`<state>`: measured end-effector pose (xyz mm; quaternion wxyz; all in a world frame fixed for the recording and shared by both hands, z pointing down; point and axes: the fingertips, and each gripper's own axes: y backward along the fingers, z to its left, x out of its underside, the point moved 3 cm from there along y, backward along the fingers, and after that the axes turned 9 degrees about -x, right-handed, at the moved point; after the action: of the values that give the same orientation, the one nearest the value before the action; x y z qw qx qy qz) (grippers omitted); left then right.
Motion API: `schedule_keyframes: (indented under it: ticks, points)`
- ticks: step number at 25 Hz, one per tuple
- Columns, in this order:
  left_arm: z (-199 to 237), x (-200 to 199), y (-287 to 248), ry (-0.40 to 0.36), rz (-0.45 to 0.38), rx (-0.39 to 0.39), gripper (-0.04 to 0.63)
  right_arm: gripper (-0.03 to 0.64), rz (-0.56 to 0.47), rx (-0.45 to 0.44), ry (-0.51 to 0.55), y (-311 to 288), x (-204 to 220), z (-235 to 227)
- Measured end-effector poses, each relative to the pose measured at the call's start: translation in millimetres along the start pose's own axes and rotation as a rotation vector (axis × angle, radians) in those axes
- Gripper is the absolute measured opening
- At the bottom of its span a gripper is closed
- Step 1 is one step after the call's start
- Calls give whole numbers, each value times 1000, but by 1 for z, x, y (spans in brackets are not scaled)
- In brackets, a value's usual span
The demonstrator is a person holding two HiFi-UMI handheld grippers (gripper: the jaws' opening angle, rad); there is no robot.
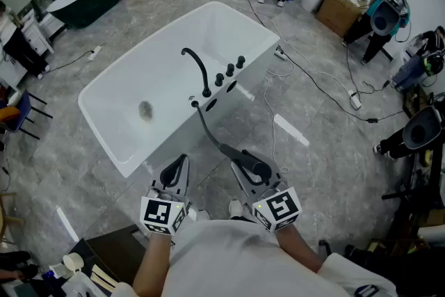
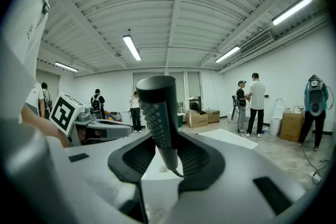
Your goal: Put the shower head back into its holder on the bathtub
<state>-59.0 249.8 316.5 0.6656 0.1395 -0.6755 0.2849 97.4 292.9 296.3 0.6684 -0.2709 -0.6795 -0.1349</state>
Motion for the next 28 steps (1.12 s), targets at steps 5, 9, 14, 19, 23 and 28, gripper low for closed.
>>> schedule_keyframes:
  ticks: [5, 9, 14, 19, 23, 28]
  points:
    - [4, 1, 2, 4, 7, 3, 9, 141, 1, 18, 1, -1, 0, -1]
    - [11, 1, 6, 3, 8, 0, 9, 141, -8, 29, -3, -3, -2, 0]
    - [19, 1, 9, 4, 5, -3, 9, 143, -20, 42, -30, -6, -1, 1]
    - [28, 1, 12, 3, 0, -1, 9, 143, -20, 48, -23, -12, -2, 4]
    - [37, 1, 14, 5, -6, 6, 9, 143, -31, 59, -28, -16, -7, 6]
    - [46, 2, 21, 1, -11, 21, 9, 141, -34, 75, -11, -21, -12, 14]
